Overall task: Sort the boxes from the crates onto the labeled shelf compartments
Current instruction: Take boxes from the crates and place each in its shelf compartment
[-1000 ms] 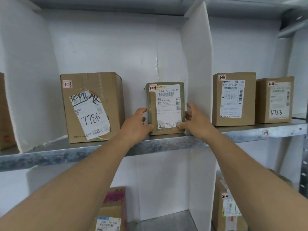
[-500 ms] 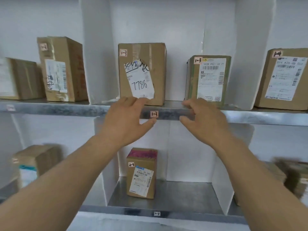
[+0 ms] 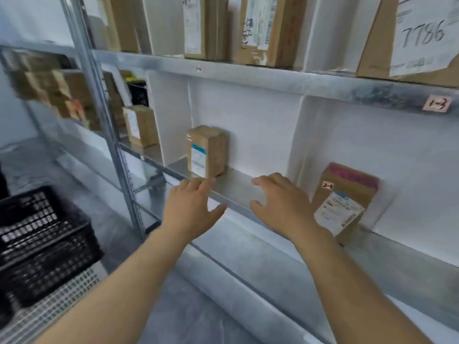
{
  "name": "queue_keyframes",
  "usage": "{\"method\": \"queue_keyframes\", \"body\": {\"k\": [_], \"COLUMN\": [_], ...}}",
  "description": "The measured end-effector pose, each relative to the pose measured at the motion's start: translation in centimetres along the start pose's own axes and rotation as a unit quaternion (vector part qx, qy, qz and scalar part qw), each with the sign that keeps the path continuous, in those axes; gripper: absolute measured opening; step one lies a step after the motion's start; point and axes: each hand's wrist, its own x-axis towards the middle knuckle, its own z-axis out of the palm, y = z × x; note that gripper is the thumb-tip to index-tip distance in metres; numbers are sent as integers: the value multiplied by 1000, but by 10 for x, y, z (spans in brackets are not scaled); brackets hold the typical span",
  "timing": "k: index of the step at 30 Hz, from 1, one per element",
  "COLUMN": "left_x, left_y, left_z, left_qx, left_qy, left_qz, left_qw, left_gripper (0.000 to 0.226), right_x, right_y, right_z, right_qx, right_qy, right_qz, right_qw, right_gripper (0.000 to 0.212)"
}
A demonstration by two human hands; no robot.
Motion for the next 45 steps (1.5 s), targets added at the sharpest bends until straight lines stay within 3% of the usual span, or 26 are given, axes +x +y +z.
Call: {"method": "queue_keyframes", "body": {"k": [7,25,35,45], "left_x": [-38,-151,-214,-202], "left_y": [-120,-448,-542,-637], "left_z": [2,-56,-58,-60], "left_qx": [39,69,53,86], "left_qy": [-57,-55,-47,-70], "left_qz": [-94,-322,-450,-540], "left_qw": [993,943,890,834], "left_gripper": [67,70,64,65], "right_x": [36,136,159,224], "right_y": [-91,-429,-564,-667], "right_z": [63,207,273,332], "right_qx": [-11,-27,-28,11], "right_qy": [-77,-172,-220,-228], "right_qz": [-48,-262,-394,-477], "right_qw": [996,949,892,849], "right_gripper": [51,53,53,50]}}
